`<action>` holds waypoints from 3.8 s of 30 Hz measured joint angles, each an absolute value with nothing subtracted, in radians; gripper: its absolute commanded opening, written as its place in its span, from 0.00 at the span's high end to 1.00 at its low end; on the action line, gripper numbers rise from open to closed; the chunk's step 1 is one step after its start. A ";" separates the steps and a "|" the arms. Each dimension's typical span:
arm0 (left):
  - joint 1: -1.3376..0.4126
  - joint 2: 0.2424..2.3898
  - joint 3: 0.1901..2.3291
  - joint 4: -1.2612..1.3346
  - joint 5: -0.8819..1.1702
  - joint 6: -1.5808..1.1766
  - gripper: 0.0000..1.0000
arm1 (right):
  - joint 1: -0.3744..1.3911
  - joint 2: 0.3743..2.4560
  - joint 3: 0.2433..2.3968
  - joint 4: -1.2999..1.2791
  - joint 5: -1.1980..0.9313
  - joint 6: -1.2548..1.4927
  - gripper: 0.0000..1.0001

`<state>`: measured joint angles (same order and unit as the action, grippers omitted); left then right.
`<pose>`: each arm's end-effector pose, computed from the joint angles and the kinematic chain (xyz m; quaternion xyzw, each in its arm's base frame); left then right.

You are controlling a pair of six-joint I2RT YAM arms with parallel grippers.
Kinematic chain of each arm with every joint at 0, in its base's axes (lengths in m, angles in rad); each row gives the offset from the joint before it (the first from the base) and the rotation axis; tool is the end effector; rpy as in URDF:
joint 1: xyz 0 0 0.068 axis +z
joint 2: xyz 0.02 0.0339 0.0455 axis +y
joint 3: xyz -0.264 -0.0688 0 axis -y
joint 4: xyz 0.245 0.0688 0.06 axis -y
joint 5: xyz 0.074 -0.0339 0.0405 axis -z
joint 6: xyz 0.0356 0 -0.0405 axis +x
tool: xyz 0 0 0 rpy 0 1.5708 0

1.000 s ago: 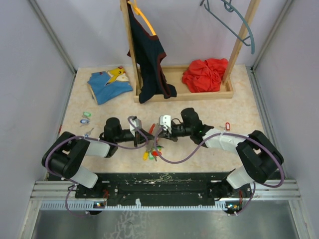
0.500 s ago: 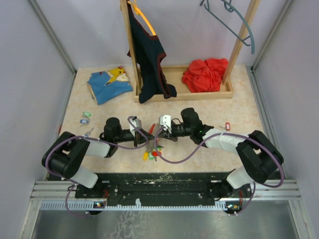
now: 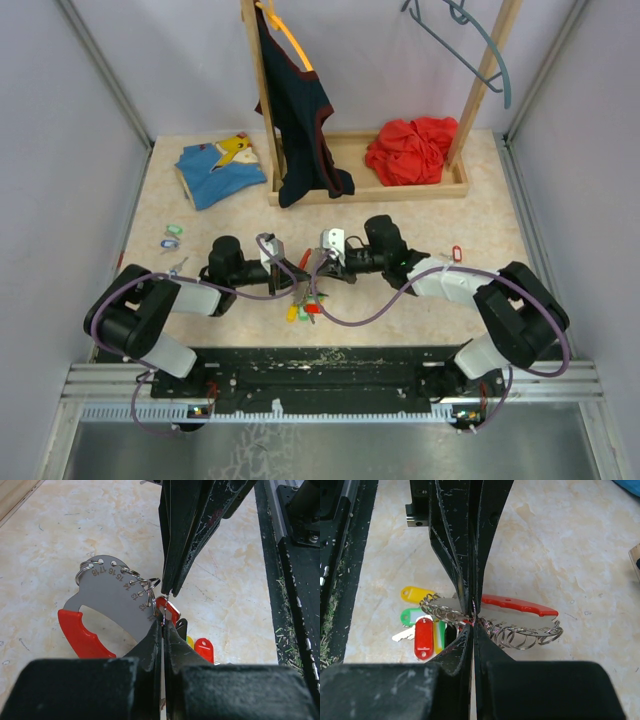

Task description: Put the keys on the keyring

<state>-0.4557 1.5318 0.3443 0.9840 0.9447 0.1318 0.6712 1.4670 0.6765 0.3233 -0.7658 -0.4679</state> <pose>0.2117 -0.1359 0.1533 0.4750 0.5776 -0.4388 0.4982 0.2169 0.2038 0.1993 -0.5909 0.5596 0.3659 0.4515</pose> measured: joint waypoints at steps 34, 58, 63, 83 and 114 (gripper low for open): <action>-0.451 1.532 0.308 1.083 0.991 0.096 1.00 | 0.667 1.537 0.736 0.269 -0.847 -0.437 1.00; -0.452 1.531 0.308 1.087 0.968 0.082 1.00 | 0.683 1.438 0.680 0.285 -0.746 -0.400 1.00; -0.452 1.531 0.308 1.099 0.970 0.082 1.00 | 0.683 1.438 0.680 0.285 -0.745 -0.400 1.00; -0.452 1.531 0.308 1.104 0.972 0.081 1.00 | 0.683 1.449 0.680 0.292 -0.731 -0.397 1.00; -0.452 1.529 0.308 1.100 0.973 0.086 1.00 | 0.671 1.448 0.680 0.285 -0.767 -0.400 1.00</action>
<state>-0.4519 1.5291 0.3080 1.1004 0.9730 0.0860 0.6708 1.4483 0.6804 0.2848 -0.7670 -0.4004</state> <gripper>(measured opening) 0.007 0.005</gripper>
